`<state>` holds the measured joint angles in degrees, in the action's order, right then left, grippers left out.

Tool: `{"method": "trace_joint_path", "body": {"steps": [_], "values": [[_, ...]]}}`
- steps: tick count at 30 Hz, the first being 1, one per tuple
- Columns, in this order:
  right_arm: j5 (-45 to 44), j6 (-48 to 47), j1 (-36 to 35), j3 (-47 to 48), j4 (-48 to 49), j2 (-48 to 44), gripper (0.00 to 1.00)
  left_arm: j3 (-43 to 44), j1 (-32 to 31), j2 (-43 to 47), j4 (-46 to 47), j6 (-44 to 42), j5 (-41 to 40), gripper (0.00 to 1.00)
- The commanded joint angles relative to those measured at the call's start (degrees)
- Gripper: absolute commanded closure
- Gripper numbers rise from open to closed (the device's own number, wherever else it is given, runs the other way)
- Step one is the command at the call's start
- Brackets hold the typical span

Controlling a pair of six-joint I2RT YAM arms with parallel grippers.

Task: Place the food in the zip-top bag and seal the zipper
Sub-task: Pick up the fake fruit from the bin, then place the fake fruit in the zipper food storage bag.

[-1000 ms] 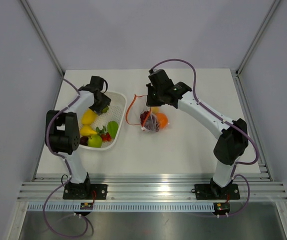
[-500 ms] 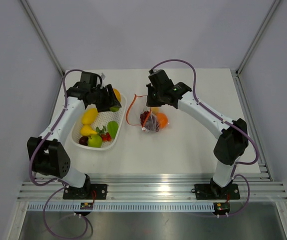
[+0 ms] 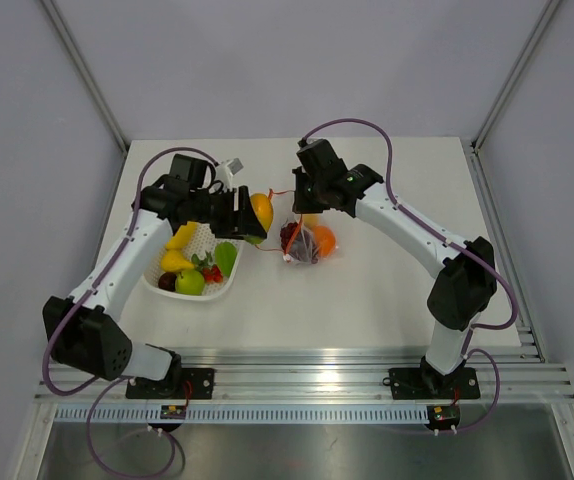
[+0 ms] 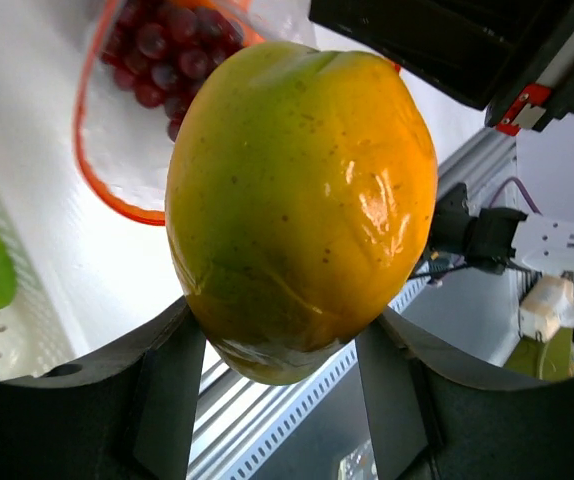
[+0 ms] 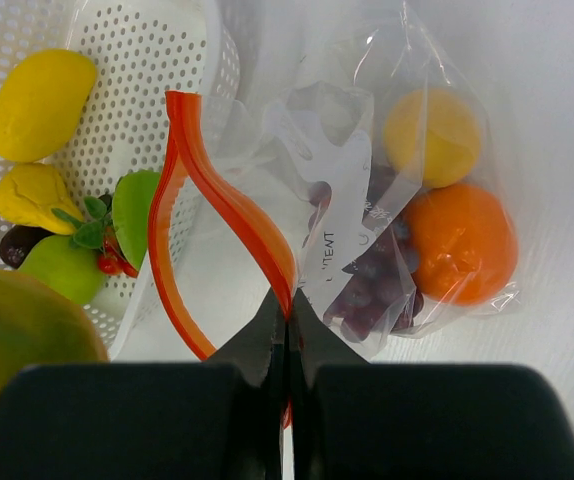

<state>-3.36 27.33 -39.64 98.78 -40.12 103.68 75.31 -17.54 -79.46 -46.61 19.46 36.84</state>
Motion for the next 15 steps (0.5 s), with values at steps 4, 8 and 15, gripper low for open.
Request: {"method": "trace_joint_path", "body": {"steps": [4,8,15], "values": [[1.24,1.14,0.00,2.64,1.62,-2.25,1.00,0.19,-2.32,-6.14,6.35,2.06,7.27,1.00],[1.60,1.41,-0.18,2.12,1.54,-2.60,1.00,3.69,-2.85,-10.01,8.20,3.30,7.72,1.00],[2.12,1.58,-0.88,2.29,1.62,-3.92,1.00,8.44,-2.94,-16.68,5.83,2.51,7.37,1.00]]}}
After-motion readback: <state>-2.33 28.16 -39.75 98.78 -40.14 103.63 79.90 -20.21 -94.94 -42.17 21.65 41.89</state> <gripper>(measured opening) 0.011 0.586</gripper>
